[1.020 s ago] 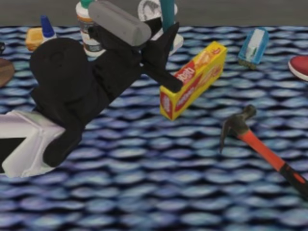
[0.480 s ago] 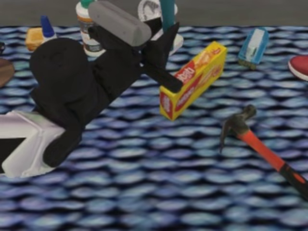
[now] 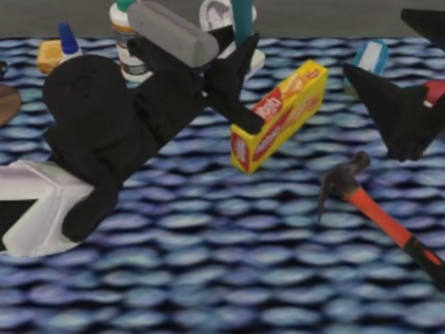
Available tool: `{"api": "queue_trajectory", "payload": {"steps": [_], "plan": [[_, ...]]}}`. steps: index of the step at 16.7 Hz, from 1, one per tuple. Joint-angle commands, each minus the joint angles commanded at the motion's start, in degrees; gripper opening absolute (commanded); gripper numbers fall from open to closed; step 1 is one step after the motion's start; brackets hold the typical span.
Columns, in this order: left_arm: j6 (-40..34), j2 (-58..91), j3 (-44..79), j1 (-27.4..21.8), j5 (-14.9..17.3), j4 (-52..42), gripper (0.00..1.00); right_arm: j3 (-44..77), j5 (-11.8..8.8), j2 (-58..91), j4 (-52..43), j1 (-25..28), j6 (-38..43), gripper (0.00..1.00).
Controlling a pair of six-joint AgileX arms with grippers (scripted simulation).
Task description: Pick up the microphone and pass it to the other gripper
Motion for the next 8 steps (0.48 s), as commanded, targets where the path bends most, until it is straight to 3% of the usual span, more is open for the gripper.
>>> {"api": "queue_trajectory", "payload": {"steps": [4, 8], "plan": [[0.0, 0.0, 0.0, 0.0, 0.0, 0.0, 0.00, 6.9, -5.5, 11.3, 4.0, 3.6, -0.7, 1.00], [0.0, 0.0, 0.0, 0.0, 0.0, 0.0, 0.00, 8.6, -7.0, 14.3, 4.8, 4.5, -0.8, 1.00]]}}
